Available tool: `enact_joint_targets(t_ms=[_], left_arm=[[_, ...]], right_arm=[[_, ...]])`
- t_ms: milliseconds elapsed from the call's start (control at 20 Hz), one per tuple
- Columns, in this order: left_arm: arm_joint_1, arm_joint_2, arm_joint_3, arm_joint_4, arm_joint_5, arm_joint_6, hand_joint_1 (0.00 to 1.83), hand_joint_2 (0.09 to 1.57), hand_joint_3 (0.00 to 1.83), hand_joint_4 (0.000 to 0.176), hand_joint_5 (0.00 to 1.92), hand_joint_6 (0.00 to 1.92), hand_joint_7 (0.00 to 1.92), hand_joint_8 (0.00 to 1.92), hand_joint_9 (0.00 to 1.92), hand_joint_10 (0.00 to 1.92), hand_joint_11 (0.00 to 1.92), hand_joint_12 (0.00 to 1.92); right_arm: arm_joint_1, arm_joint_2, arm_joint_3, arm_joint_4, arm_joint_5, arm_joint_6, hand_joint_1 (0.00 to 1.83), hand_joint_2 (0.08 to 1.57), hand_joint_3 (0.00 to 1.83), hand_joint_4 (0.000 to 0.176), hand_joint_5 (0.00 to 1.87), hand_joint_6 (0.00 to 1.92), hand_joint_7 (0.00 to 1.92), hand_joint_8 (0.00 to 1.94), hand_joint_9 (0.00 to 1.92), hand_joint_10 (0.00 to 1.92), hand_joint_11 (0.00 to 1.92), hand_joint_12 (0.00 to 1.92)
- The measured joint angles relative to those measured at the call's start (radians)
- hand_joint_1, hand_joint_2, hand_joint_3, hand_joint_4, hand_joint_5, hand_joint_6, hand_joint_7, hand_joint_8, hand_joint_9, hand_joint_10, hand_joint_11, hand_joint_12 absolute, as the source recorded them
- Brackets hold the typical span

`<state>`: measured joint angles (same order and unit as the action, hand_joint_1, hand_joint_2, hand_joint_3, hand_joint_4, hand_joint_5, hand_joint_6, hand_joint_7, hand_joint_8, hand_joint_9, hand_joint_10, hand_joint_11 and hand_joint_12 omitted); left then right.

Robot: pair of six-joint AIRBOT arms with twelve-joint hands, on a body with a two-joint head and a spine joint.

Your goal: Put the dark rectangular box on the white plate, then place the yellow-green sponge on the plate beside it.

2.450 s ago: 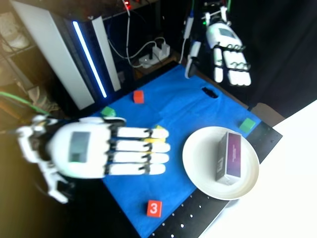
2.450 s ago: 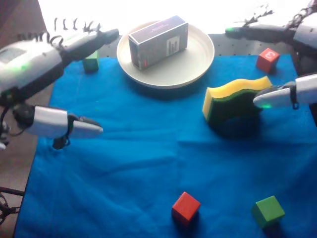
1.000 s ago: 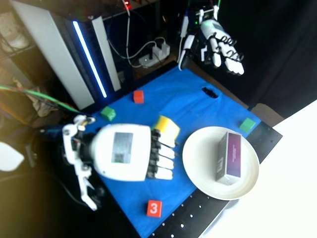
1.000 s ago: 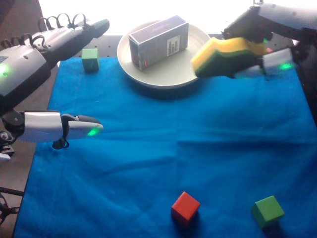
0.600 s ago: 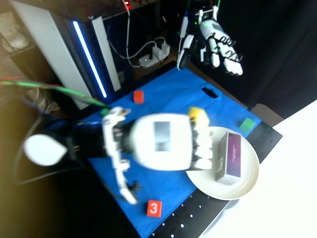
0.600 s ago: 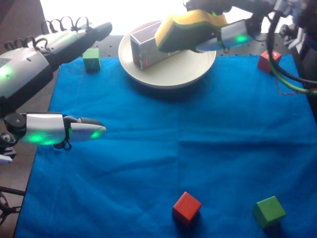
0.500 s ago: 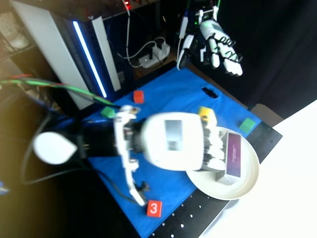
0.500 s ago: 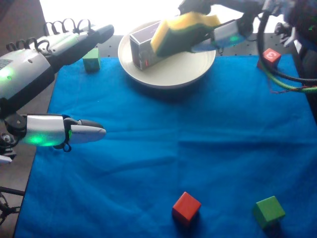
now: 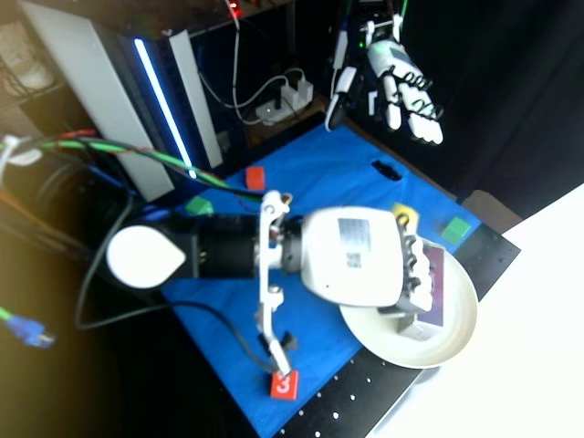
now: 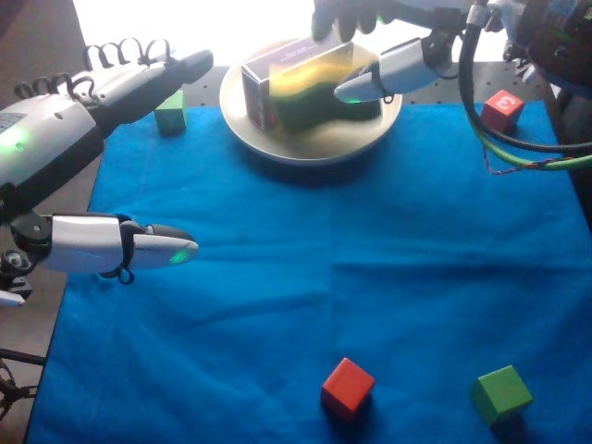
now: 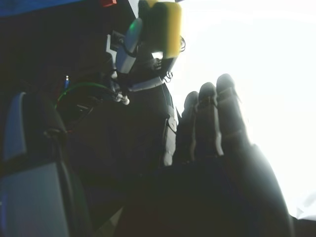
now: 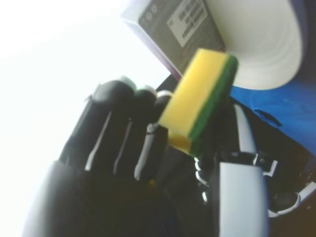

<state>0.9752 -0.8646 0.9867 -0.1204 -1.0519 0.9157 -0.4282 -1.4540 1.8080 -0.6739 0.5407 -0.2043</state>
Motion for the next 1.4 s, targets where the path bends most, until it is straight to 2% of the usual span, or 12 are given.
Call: enact_joint_targets(t_ms=[250, 350, 450, 550, 750, 1050, 1100, 1150, 1250, 1300, 1350, 1400], left_arm=[[0.0, 0.0, 0.0, 0.0, 0.0, -0.01, 0.82, 0.88, 0.0, 0.151, 0.0, 0.0, 0.0, 0.0, 0.0, 0.0, 0.0, 0.0], [0.0, 0.0, 0.0, 0.0, -0.002, -0.011, 0.83, 0.87, 0.0, 0.152, 0.0, 0.0, 0.0, 0.0, 0.0, 0.0, 0.0, 0.0], [0.0, 0.0, 0.0, -0.005, -0.011, -0.011, 0.83, 0.87, 0.0, 0.174, 0.0, 0.0, 0.0, 0.0, 0.0, 0.0, 0.0, 0.0], [0.0, 0.0, 0.0, -0.008, -0.019, -0.011, 0.82, 0.87, 0.0, 0.176, 0.0, 0.0, 0.0, 0.0, 0.0, 0.0, 0.0, 0.0], [0.003, 0.0, -0.003, -0.008, -0.031, -0.015, 0.82, 0.87, 0.0, 0.176, 0.0, 0.0, 0.0, 0.0, 0.0, 0.0, 0.0, 0.0], [0.024, 0.011, -0.012, -0.03, -0.084, -0.021, 0.75, 0.83, 0.0, 0.176, 0.0, 0.0, 0.0, 0.0, 0.0, 0.0, 0.0, 0.0], [0.028, 0.015, -0.015, -0.044, -0.103, -0.022, 0.73, 0.82, 0.0, 0.155, 0.0, 0.0, 0.0, 0.0, 0.0, 0.0, 0.01, 0.0], [0.034, 0.015, -0.016, -0.054, -0.129, -0.032, 0.68, 0.82, 0.0, 0.096, 0.0, 0.0, 0.0, 0.0, 0.0, 0.0, 0.07, 0.03], [0.066, 0.016, -0.031, -0.052, -0.184, -0.051, 0.61, 0.79, 0.0, 0.057, 0.03, 0.01, 0.0, 0.0, 0.0, 0.0, 0.07, 0.04], [0.085, 0.016, -0.041, -0.048, -0.206, -0.053, 0.59, 0.8, 0.0, 0.098, 0.02, 0.01, 0.0, 0.0, 0.0, 0.0, 0.04, 0.03], [0.103, 0.017, -0.05, -0.051, -0.228, -0.055, 0.59, 0.84, 0.01, 0.092, 0.0, 0.0, 0.0, 0.0, 0.0, 0.0, 0.05, 0.03], [0.116, 0.019, -0.055, -0.06, -0.246, -0.055, 0.56, 0.86, 0.01, 0.148, 0.0, 0.0, 0.0, 0.0, 0.0, 0.0, 0.04, 0.03]], right_arm=[[0.0, 0.0, -0.016, 0.0, 0.0, 0.0, 0.6, 0.89, 0.0, 0.0, 0.12, 0.98, 0.19, 1.07, 0.32, 1.25, 0.37, 1.48], [0.0, 0.01, -0.045, -0.001, -0.001, 0.0, 0.6, 0.89, 0.0, 0.007, 0.11, 0.85, 0.17, 0.86, 0.29, 0.94, 0.23, 1.32], [0.0, 0.057, -0.09, 0.025, 0.004, 0.0, 0.65, 0.89, 0.0, 0.055, 0.21, 0.56, 0.31, 0.43, 0.3, 0.42, 0.01, 0.91], [0.0, 0.106, -0.115, 0.069, 0.025, -0.001, 0.66, 0.86, 0.0, 0.052, 0.3, 0.36, 0.43, 0.16, 0.42, 0.21, 0.05, 1.15], [-0.059, 0.22, -0.195, 0.222, 0.139, -0.051, 0.69, 0.86, 0.0, 0.0, 0.33, 0.16, 0.46, 0.02, 0.49, 0.05, 0.09, 1.1], [-0.24, 0.354, -0.375, 0.448, 0.4, -0.123, 0.67, 0.86, 0.0, 0.009, 0.36, 0.01, 0.43, 0.0, 0.43, 0.0, 0.11, 0.72], [-0.293, 0.371, -0.398, 0.505, 0.463, -0.131, 0.82, 0.86, 0.0, 0.032, 0.37, 0.01, 0.44, 0.0, 0.44, 0.01, 0.15, 0.72], [-0.352, 0.389, -0.426, 0.574, 0.528, -0.134, 0.84, 0.87, 0.0, 0.031, 0.39, 0.01, 0.45, 0.0, 0.47, 0.01, 0.13, 0.87], [-0.421, 0.412, -0.467, 0.634, 0.616, -0.136, 0.84, 0.88, 0.0, 0.06, 0.35, 0.0, 0.42, 0.0, 0.46, 0.0, 0.08, 0.92], [-0.457, 0.422, -0.492, 0.665, 0.668, -0.138, 0.82, 0.88, 0.0, 0.054, 0.33, 0.0, 0.42, 0.0, 0.45, 0.0, 0.07, 0.92], [-0.491, 0.428, -0.515, 0.692, 0.722, -0.142, 0.84, 0.88, 0.0, 0.06, 0.32, 0.0, 0.4, 0.0, 0.44, 0.0, 0.05, 0.95], [-0.535, 0.433, -0.541, 0.723, 0.775, -0.147, 0.83, 0.86, 0.0, 0.079, 0.32, 0.0, 0.39, 0.0, 0.43, 0.0, 0.05, 0.92]])
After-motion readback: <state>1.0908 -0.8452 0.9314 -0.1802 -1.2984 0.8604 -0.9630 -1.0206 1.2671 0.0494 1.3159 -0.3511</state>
